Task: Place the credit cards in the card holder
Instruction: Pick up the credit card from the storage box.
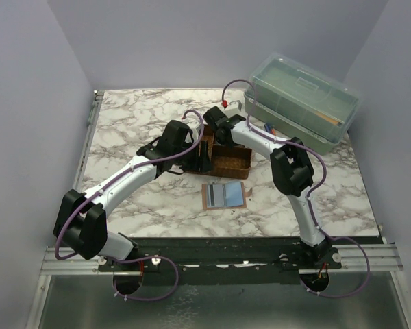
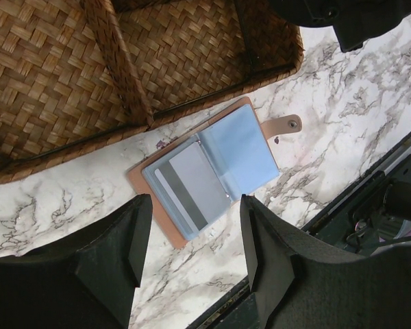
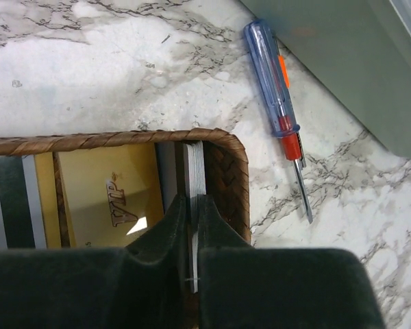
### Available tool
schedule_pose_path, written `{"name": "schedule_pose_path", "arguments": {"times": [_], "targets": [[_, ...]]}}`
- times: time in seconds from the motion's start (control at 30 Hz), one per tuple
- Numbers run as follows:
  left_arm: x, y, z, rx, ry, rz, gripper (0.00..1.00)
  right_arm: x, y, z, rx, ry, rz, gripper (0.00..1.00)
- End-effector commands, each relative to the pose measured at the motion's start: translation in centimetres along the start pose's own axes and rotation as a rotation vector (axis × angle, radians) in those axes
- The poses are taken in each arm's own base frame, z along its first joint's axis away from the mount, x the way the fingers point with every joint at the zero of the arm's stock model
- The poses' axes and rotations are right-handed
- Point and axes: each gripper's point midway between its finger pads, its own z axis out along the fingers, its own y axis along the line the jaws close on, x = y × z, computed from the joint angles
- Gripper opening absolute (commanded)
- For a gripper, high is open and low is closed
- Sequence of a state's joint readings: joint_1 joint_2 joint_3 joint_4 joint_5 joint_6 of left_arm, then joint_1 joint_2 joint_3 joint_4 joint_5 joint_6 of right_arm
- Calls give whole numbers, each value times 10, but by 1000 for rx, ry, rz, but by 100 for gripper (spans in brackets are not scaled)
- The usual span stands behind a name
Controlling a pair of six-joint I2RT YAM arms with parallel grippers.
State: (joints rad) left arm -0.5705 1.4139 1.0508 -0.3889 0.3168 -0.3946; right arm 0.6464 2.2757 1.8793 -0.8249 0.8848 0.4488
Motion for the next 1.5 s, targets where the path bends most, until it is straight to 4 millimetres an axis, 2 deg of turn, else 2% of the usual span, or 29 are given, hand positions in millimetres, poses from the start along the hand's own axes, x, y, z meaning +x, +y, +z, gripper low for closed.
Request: {"name": "schedule_pose_path", "arguments": {"times": [0.0, 0.17, 0.7, 0.9, 1.1, 1.27, 1.47], "targets": [[-3, -2, -3, 14, -22, 21, 60, -2, -4, 8, 25, 0, -32, 1], [-2, -2, -3, 14, -19, 21, 60, -19, -7, -4, -27, -33, -22, 0], [-1, -1, 1, 18, -7, 17, 60, -54, -13, -37, -157, -92, 41, 0], [0, 0, 2, 24, -3, 10, 60, -67, -12, -51, -272, -107, 109, 0], [0, -2, 3, 46, 6, -13, 60, -70, -9, -44, -483, -86, 241, 0], [-13, -15, -2, 146, 1, -88, 61, -73, -5, -46, -660, -103, 320, 0], [-46, -24, -9, 293, -23, -263, 63, -82, -17, -52, -799, -143, 424, 0]]}}
